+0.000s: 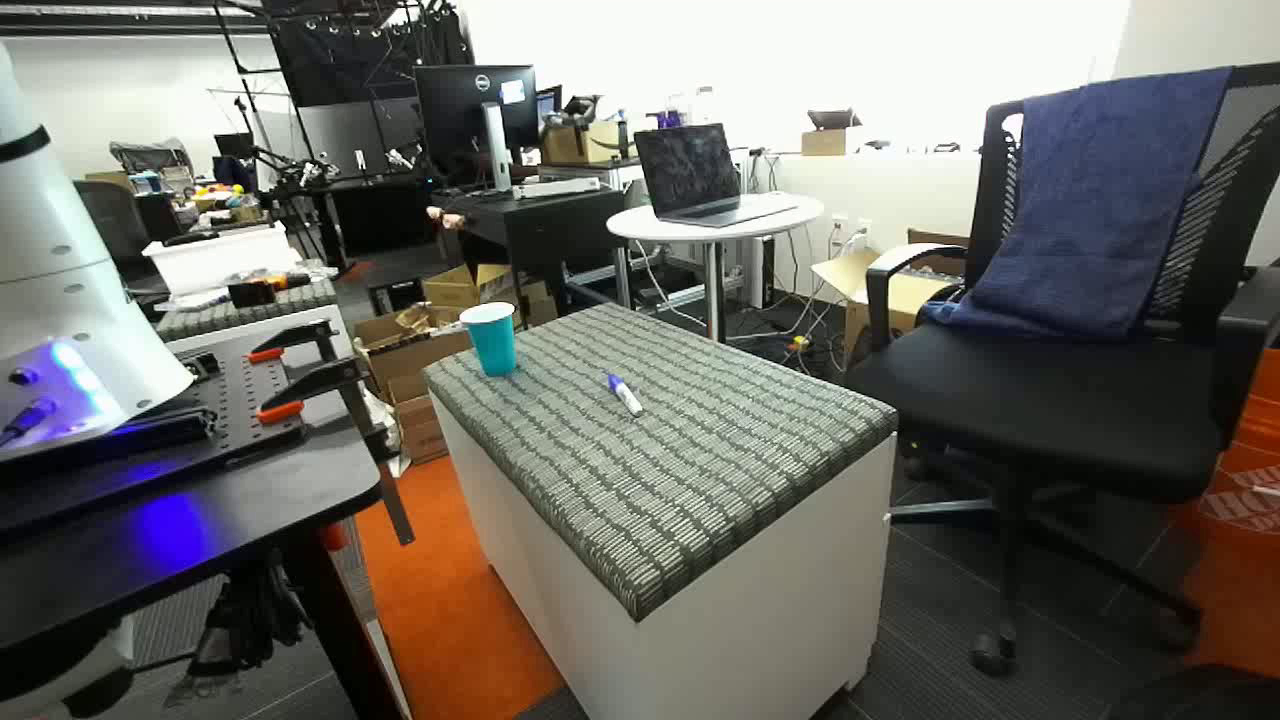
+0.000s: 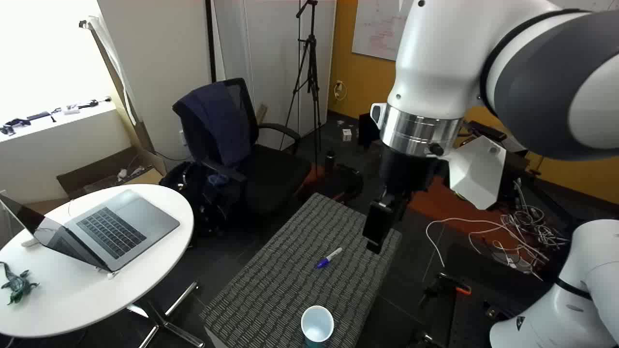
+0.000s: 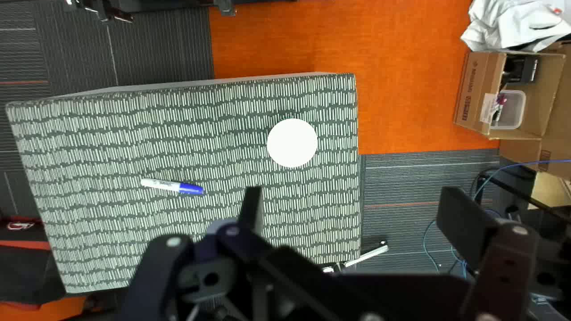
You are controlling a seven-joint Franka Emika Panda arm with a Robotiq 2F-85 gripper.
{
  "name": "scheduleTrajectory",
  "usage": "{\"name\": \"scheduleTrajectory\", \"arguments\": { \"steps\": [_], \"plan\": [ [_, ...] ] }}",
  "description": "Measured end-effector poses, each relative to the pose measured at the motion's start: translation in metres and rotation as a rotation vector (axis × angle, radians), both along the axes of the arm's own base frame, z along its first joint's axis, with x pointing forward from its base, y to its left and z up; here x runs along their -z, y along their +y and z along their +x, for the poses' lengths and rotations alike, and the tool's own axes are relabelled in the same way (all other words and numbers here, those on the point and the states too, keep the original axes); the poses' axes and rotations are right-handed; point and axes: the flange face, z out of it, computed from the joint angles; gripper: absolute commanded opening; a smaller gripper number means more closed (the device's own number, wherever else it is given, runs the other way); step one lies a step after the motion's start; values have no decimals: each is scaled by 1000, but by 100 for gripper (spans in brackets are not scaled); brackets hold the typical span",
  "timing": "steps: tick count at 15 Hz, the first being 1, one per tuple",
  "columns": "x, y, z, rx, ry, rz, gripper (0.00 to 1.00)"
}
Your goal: Move the blue cup to the right
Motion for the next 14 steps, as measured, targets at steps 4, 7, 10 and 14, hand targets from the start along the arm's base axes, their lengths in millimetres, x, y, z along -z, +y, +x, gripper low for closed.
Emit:
{"name": "scheduleTrajectory", "arguments": {
  "steps": [4, 7, 10, 14],
  "plan": [
    [0, 0, 0, 0, 0, 0, 100],
    [0, 0, 0, 0, 0, 0, 100],
    [1, 0, 0, -4, -1, 0, 100],
    [9, -1, 1, -46, -3, -9, 100]
  ]
}}
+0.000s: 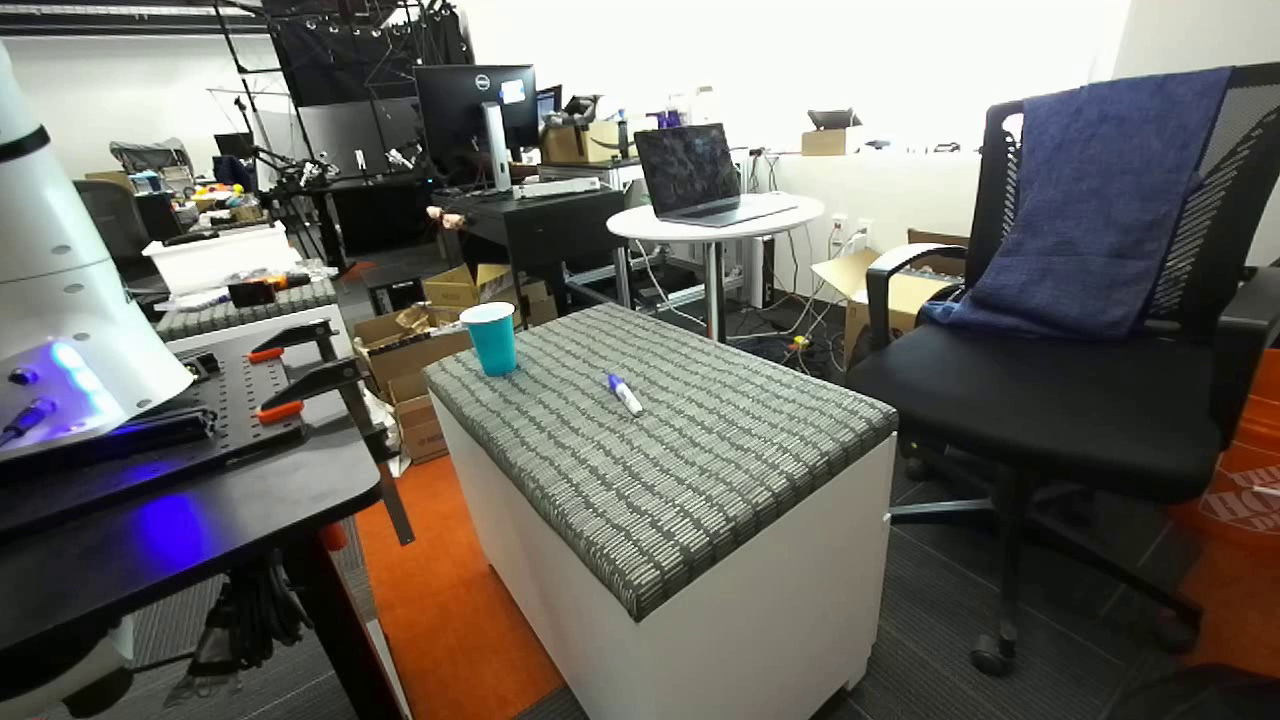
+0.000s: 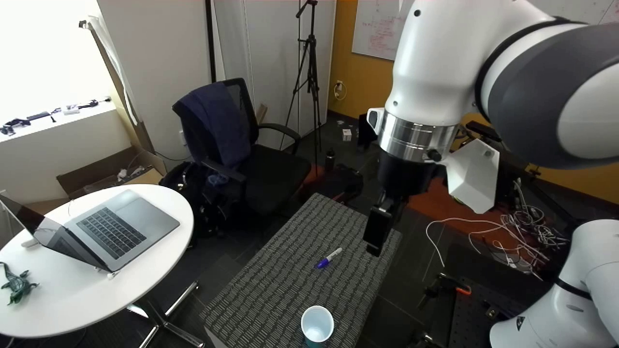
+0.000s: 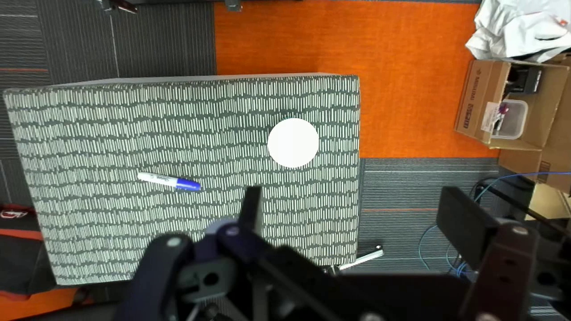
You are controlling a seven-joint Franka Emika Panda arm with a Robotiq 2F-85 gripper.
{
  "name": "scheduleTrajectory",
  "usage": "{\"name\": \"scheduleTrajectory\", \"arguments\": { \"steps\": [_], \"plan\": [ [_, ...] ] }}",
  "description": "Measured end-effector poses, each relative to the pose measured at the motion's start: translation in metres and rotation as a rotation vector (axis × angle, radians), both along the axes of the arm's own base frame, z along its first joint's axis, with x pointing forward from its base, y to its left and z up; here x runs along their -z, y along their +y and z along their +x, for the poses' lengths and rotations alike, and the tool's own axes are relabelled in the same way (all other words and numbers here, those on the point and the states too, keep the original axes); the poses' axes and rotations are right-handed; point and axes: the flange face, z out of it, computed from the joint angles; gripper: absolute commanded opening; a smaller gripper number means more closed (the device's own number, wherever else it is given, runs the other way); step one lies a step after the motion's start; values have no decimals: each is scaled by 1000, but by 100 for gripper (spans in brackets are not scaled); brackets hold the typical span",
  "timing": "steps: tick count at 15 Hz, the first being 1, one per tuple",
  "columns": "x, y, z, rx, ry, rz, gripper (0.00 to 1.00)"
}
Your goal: Move the blue cup to the right
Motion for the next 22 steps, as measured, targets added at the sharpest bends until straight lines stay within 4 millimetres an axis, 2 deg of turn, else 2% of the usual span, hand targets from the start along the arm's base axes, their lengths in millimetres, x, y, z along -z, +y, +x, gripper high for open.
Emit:
{"name": "scheduleTrajectory", "arguments": {
  "steps": [5, 9, 22],
  "plan": [
    [27, -5, 7, -66, -58, -14, 100],
    [56, -12, 10, -81, -125, -37, 100],
    [148, -35, 6, -55, -256, -38, 100]
  ]
}}
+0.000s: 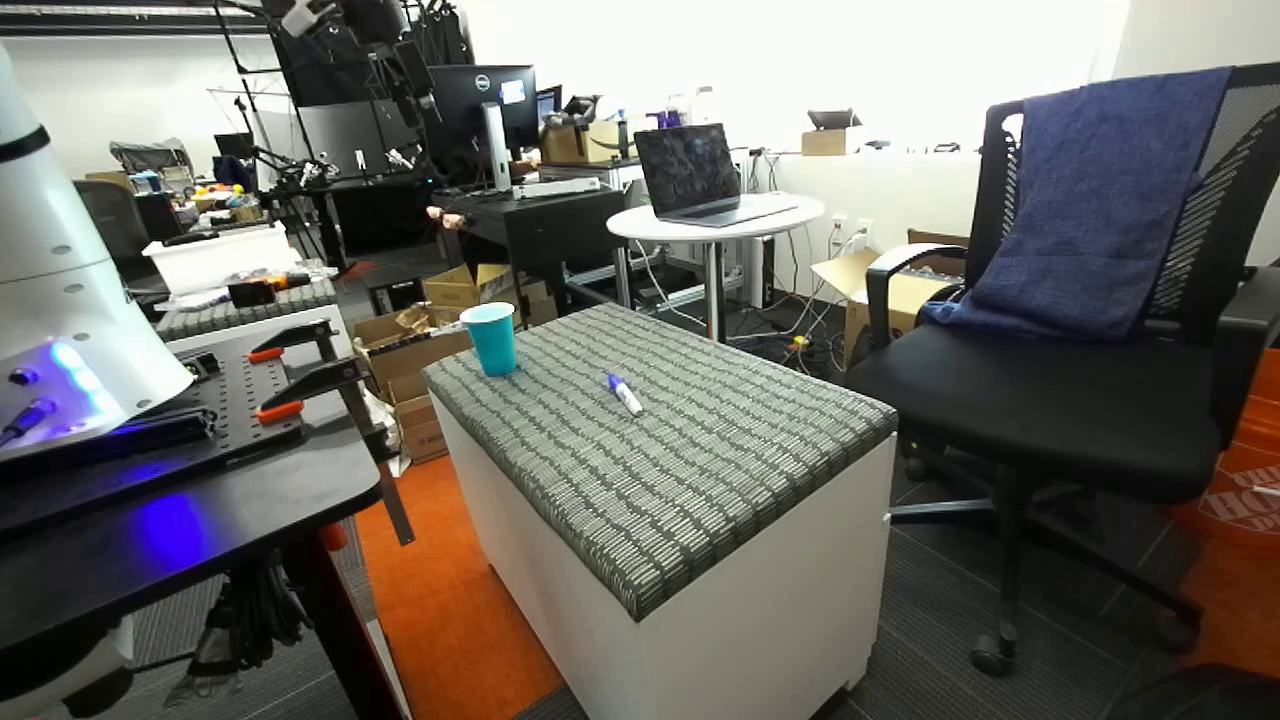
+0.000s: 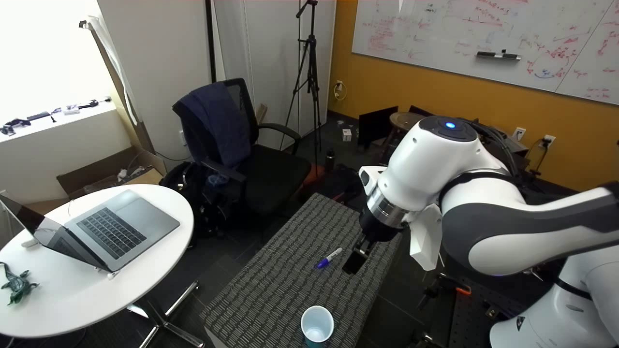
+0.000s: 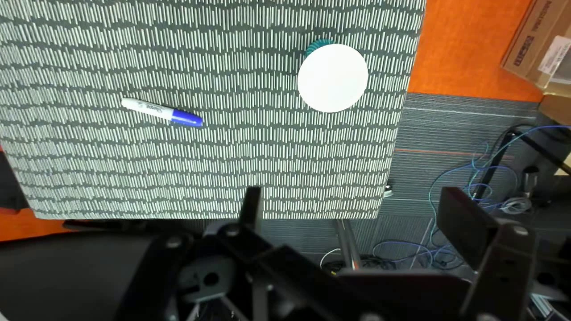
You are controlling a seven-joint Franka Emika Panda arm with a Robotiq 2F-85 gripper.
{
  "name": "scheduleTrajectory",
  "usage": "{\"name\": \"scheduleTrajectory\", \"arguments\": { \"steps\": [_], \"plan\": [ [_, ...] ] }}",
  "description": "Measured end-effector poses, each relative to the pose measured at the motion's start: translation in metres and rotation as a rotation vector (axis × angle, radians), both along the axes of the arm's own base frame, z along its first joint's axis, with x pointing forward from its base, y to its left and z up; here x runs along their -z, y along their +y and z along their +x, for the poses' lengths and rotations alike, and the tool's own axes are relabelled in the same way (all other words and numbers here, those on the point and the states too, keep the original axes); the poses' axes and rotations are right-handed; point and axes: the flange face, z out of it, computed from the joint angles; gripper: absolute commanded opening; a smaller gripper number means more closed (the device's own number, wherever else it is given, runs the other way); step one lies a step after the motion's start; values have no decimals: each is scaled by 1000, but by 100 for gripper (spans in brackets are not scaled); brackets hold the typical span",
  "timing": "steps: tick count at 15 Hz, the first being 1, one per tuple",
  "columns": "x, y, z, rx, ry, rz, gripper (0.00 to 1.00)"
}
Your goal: Move the blue cup to the right
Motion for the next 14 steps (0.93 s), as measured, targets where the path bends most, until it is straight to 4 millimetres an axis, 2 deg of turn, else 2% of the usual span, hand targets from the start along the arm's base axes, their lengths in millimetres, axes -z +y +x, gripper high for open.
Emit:
{"name": "scheduleTrajectory", "arguments": {
  "steps": [8, 14],
  "plan": [
    [53, -15, 24, 12, 32, -5, 100],
    [89, -19, 37, 22, 102, -5, 100]
  ]
}}
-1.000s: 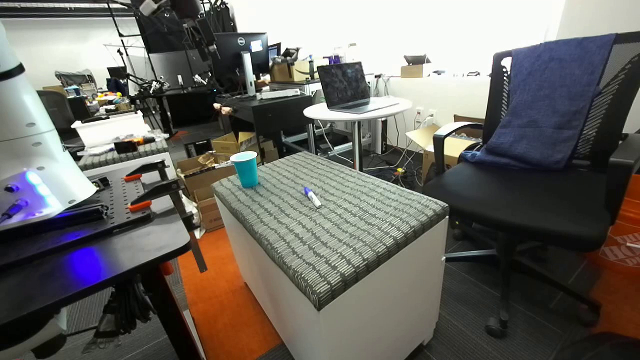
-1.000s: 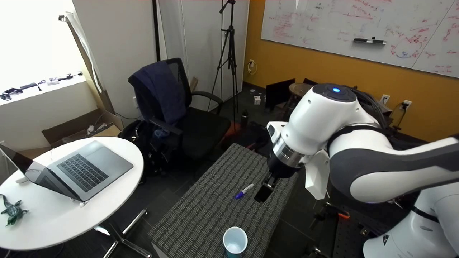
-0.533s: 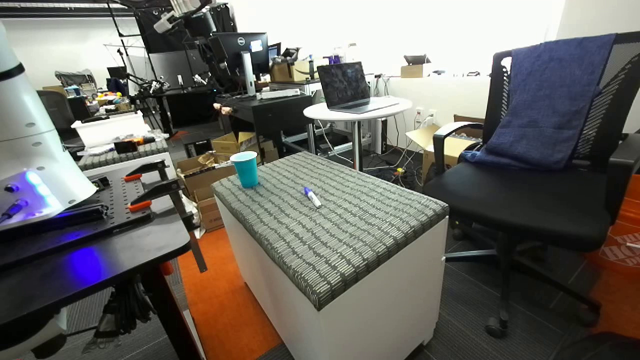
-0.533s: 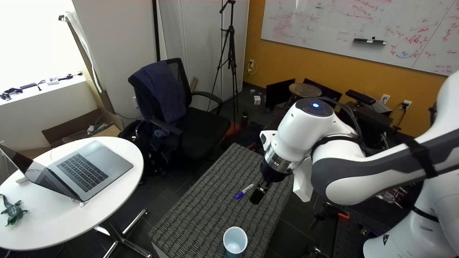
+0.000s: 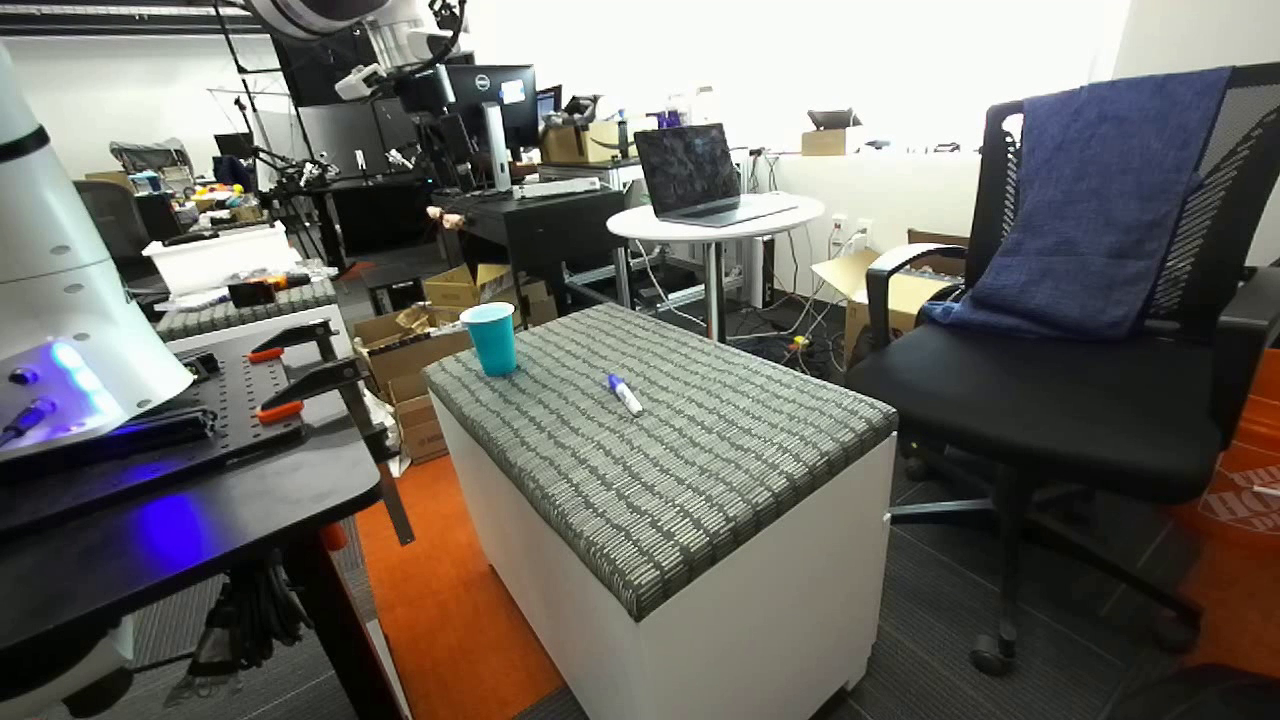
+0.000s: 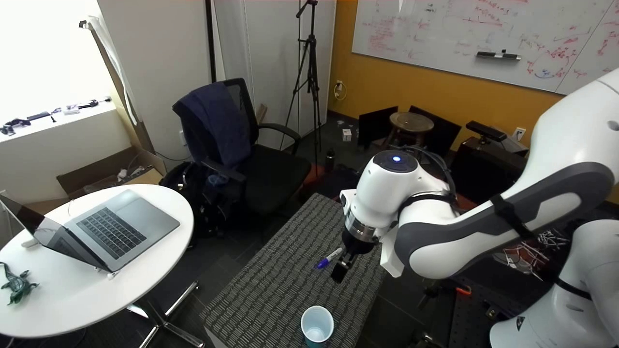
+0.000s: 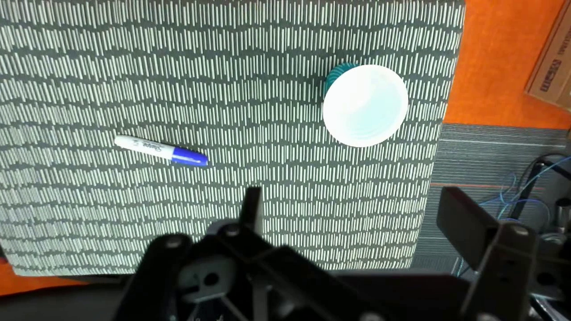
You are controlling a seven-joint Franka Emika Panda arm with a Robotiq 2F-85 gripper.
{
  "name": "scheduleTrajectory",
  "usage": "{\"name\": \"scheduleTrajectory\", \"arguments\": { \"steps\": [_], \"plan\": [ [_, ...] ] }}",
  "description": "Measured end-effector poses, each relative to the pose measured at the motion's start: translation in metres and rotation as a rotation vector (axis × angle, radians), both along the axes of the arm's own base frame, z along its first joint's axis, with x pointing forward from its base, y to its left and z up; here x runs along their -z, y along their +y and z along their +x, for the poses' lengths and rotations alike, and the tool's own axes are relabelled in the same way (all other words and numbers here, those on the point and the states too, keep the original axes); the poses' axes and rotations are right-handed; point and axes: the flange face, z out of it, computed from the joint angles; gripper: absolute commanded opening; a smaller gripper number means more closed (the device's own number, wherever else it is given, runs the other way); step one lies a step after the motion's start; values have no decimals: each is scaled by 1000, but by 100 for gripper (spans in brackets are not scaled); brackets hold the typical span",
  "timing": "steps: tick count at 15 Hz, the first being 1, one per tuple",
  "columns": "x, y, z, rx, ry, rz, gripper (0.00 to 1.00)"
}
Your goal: Move the blue cup to the right
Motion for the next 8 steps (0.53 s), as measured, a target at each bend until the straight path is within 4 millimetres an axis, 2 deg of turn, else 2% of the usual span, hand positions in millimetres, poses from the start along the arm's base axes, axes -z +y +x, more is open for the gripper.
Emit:
{"name": "scheduleTrajectory", "arguments": {
  "steps": [8],
  "plan": [
    [39, -6, 13, -34, 72, -4, 100]
  ]
}}
